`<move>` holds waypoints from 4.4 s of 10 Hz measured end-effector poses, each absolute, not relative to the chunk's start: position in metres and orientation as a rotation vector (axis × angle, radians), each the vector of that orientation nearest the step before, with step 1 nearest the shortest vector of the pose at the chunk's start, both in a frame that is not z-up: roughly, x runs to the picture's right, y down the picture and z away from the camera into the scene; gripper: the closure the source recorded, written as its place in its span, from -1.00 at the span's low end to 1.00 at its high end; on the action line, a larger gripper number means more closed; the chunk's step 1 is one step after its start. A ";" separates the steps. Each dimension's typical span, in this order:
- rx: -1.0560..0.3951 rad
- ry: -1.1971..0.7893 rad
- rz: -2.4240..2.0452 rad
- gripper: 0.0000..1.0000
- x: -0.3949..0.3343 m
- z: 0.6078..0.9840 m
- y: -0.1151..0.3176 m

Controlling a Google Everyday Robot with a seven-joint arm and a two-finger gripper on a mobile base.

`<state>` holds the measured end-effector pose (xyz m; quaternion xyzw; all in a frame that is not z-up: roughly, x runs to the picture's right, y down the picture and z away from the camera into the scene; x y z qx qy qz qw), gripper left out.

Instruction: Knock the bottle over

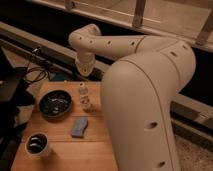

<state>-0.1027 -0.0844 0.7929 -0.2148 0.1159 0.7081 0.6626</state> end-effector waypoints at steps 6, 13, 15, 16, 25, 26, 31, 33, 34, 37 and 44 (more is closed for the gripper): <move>-0.640 0.380 1.550 1.00 -0.105 0.844 -0.062; -0.812 0.447 1.521 1.00 -0.077 0.795 0.028; -0.866 0.417 1.485 1.00 -0.083 0.775 0.046; -0.871 0.406 1.475 1.00 -0.089 0.771 0.050; -0.829 0.335 1.485 1.00 -0.122 0.842 -0.024; -0.815 0.323 1.486 1.00 -0.124 0.840 -0.028; -0.731 0.241 1.565 1.00 -0.094 0.814 -0.060; -0.713 0.224 1.576 1.00 -0.091 0.809 -0.067; -0.703 0.215 1.581 1.00 -0.091 0.808 -0.072; -0.676 0.191 1.587 1.00 -0.094 0.812 -0.092; -0.776 0.099 1.614 1.00 -0.103 0.871 -0.091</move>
